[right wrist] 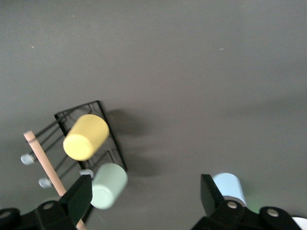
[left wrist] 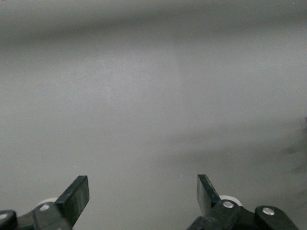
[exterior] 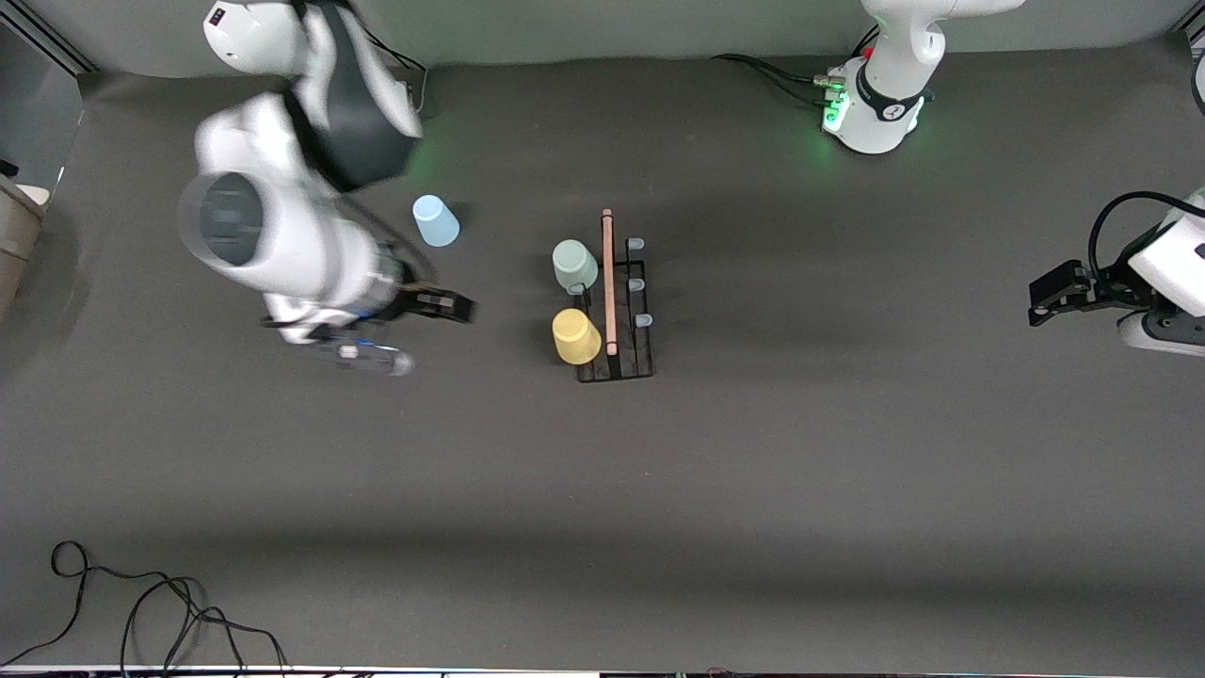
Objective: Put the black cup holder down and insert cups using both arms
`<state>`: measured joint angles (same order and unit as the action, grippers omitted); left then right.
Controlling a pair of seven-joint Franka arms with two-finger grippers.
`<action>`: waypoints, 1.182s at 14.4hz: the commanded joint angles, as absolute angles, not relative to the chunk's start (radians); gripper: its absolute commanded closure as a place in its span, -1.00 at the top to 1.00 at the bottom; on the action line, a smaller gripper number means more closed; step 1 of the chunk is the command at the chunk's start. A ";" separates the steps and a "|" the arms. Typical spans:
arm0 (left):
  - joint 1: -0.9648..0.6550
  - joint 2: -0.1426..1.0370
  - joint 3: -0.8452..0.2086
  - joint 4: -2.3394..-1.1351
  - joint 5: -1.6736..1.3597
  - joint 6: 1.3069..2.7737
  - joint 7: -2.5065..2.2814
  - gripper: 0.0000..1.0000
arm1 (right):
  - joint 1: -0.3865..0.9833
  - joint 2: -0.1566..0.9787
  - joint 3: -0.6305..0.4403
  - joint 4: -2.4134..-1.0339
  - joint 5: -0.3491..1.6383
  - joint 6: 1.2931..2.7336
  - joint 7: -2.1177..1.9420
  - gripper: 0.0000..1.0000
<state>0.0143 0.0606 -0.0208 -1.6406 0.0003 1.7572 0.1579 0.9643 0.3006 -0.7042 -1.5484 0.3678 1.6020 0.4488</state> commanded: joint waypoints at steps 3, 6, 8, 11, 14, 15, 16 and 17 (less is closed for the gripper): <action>0.002 0.044 -0.020 -1.641 0.024 1.750 0.146 1.00 | 0.976 0.261 -0.928 -1.439 0.353 1.363 0.186 1.00; 0.003 0.043 -0.017 -1.644 0.029 1.735 0.147 1.00 | 0.979 0.261 -0.989 -1.384 0.258 1.342 0.088 1.00; -0.003 0.043 -0.018 -1.647 0.028 1.720 0.144 1.00 | 0.977 0.264 -0.988 -1.359 0.168 1.344 0.034 1.00; -0.005 0.048 -0.018 -1.652 0.028 1.712 0.144 1.00 | 0.962 0.262 -0.997 -1.364 0.133 1.347 -0.015 1.00; -0.006 0.049 -0.020 -1.651 0.028 1.706 0.144 1.00 | 0.954 0.265 -0.994 -1.362 0.137 1.356 -0.014 1.00; -0.006 0.051 -0.020 -1.651 0.028 1.709 0.143 1.00 | 0.954 0.265 -0.993 -1.362 0.137 1.356 -0.014 1.00; -0.005 0.054 -0.020 -1.651 0.028 1.712 0.144 1.00 | 0.950 0.265 -0.992 -1.362 0.135 1.356 -0.014 1.00; -0.005 0.055 -0.020 -1.651 0.028 1.715 0.144 1.00 | 0.950 0.265 -0.992 -1.362 0.138 1.356 -0.014 1.00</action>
